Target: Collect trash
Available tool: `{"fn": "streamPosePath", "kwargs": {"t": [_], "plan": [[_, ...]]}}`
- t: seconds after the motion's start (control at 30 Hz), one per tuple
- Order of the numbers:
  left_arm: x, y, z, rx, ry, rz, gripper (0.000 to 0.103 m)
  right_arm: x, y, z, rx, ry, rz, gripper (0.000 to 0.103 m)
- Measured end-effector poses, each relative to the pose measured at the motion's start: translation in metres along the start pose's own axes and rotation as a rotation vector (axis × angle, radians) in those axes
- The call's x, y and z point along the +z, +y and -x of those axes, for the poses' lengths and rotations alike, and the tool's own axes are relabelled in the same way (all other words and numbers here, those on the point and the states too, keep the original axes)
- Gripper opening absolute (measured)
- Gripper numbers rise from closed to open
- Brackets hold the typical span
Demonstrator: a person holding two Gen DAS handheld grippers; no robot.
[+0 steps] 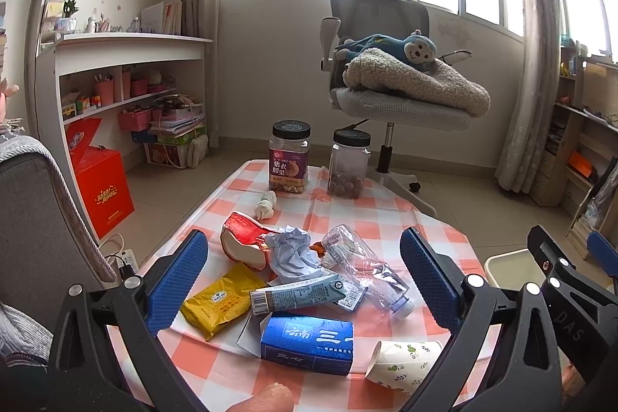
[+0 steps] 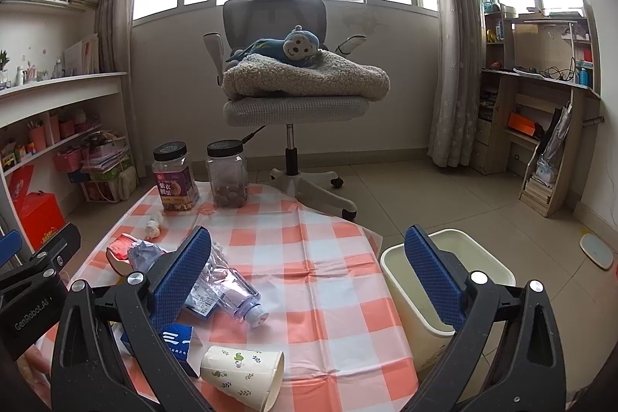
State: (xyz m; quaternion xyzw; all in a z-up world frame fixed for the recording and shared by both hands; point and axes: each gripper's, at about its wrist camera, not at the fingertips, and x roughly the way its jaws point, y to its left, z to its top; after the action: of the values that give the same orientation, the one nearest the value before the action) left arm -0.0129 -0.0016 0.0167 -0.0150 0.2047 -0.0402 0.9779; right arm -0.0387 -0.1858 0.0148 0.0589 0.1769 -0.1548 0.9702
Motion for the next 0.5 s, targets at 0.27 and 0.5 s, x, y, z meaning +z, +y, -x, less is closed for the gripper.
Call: {"fn": "streamPosePath", "kwargs": {"t": [0.27, 0.5], "plan": [[0.0015, -0.0007, -0.0002, -0.004, 0.0, 0.003, 0.097, -0.0003, -0.0001, 0.0, 0.001, -0.001, 0.001, 0.096], [0.0009, -0.0004, -0.0004, -0.003, 0.0, 0.003, 0.097, -0.001, -0.0002, -0.0001, 0.001, -0.002, 0.002, 0.096]]}}
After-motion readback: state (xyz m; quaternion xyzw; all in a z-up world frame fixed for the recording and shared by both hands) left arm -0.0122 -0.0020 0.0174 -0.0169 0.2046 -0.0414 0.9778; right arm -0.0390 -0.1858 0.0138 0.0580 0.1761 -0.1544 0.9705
